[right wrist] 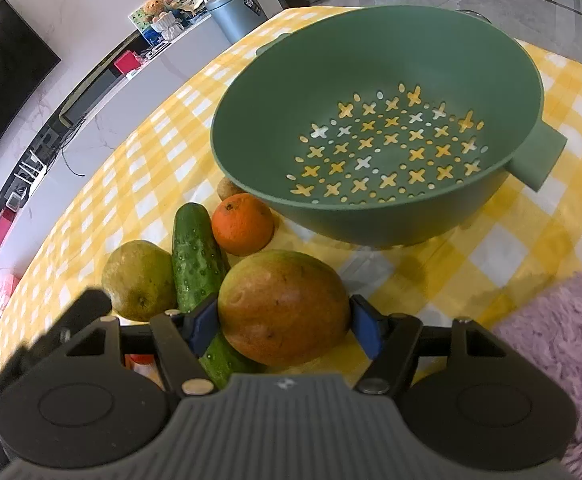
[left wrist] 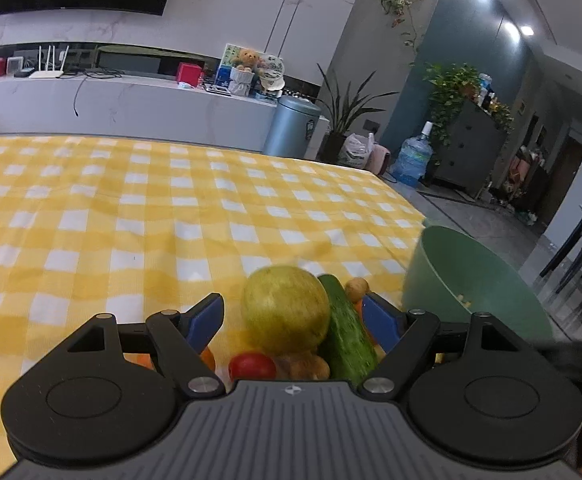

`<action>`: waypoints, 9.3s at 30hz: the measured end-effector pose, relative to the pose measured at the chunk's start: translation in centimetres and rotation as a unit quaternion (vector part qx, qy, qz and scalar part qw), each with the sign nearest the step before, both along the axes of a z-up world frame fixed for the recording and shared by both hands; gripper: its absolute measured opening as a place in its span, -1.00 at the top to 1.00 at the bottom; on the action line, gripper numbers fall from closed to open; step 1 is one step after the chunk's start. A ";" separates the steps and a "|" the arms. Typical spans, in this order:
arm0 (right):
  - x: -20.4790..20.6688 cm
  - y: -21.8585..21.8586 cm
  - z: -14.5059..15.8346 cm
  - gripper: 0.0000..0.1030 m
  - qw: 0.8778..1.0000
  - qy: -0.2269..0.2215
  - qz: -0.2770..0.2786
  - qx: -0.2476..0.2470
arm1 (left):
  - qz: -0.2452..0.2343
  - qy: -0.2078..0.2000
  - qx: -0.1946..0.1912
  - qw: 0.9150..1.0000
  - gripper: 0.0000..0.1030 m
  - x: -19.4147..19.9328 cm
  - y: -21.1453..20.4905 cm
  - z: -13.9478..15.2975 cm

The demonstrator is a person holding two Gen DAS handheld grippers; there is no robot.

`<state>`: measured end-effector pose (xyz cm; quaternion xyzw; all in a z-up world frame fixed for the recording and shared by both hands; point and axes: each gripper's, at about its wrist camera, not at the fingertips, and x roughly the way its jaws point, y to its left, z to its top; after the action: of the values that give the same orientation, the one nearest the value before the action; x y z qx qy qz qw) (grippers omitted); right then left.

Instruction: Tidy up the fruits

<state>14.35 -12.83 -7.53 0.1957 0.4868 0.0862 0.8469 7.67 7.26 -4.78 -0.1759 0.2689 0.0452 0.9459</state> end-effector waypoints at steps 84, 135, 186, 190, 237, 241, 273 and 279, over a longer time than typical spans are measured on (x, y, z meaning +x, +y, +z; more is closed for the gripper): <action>-1.5 -14.4 4.3 -0.27 0.928 -0.276 -0.135 0.209 | -0.202 0.092 -0.027 0.975 -0.40 12.5 -13.9 3.4; 7.1 -5.3 3.2 -0.29 0.979 -0.096 -0.100 -0.146 | 0.036 -0.044 -0.128 0.990 -0.72 1.4 -1.6 2.6; -2.0 -3.5 8.2 -0.50 0.964 -0.248 0.071 0.058 | 0.067 0.016 -0.013 0.998 -0.72 -3.4 -1.7 7.6; -3.1 -2.9 8.6 -0.42 0.964 -0.240 0.099 0.064 | 0.066 0.042 -0.013 0.997 -0.69 -3.7 0.0 7.1; -2.3 7.4 0.8 0.19 0.972 0.019 0.231 -0.039 | 0.038 0.153 -0.081 0.984 -0.25 0.7 6.7 -2.7; -2.2 7.2 0.8 0.14 0.972 0.021 0.233 -0.034 | 0.034 0.152 -0.045 0.987 -0.06 0.9 6.1 -2.7; -4.1 4.5 6.1 0.19 0.959 -0.183 0.215 0.037 | 0.014 -0.017 -0.169 0.985 -0.01 -2.0 6.5 0.3; -3.4 0.5 8.2 0.19 0.961 -0.233 0.140 0.042 | -0.029 -0.028 -0.191 0.981 -0.02 -1.4 4.7 0.6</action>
<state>10.92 -12.33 0.70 0.1358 0.2945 0.2674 0.9074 6.23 12.00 -4.15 -0.3471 0.2510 -0.0390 0.9028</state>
